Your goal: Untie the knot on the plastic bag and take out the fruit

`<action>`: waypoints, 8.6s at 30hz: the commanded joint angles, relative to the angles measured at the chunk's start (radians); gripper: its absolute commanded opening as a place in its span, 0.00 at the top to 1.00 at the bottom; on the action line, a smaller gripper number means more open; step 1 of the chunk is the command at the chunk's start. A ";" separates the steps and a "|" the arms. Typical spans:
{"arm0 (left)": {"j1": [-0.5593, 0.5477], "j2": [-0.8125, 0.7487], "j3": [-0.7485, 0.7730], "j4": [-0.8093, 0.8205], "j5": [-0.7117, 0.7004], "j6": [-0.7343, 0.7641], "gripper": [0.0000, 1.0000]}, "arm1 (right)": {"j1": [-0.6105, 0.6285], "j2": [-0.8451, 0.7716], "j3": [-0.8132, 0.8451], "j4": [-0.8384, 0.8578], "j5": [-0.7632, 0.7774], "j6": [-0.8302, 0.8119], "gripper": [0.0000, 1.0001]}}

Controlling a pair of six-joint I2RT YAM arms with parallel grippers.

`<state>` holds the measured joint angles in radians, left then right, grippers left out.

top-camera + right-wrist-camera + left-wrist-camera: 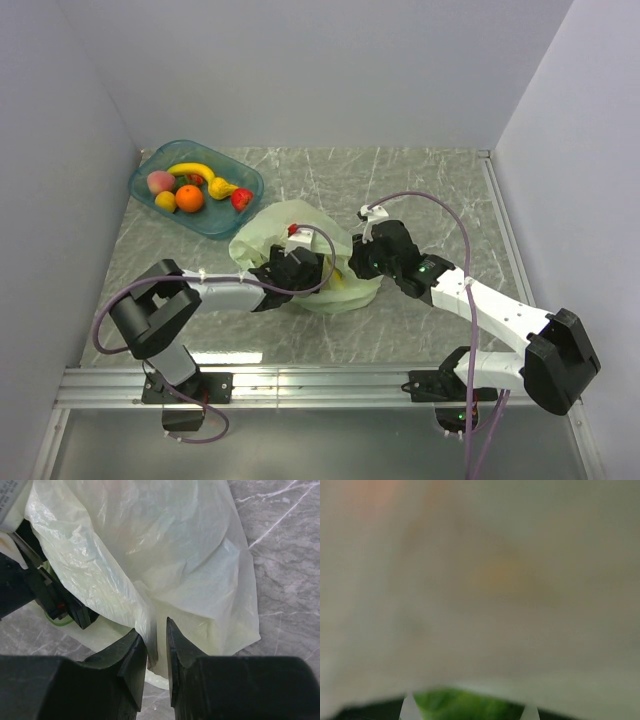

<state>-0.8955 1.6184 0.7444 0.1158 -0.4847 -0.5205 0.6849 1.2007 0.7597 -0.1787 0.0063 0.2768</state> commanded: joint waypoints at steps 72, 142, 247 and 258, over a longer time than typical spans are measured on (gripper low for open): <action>0.250 -0.601 0.112 -0.208 0.195 -0.015 0.01 | 0.008 -0.135 -0.025 -0.005 0.086 0.001 0.88; 0.017 0.284 0.303 -0.180 -0.114 -0.452 0.35 | 0.025 -0.147 -0.065 0.010 0.012 0.016 1.00; 0.401 -0.527 0.184 -0.162 0.207 -0.151 0.07 | 0.025 -0.274 -0.086 0.002 0.196 0.067 1.00; -0.066 -0.583 0.118 -0.212 0.195 -0.135 0.07 | 0.025 -0.254 -0.069 0.001 0.187 0.065 1.00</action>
<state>-0.8982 1.0386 0.8650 -0.0959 -0.2806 -0.6857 0.7044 0.9474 0.6395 -0.1883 0.1825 0.3538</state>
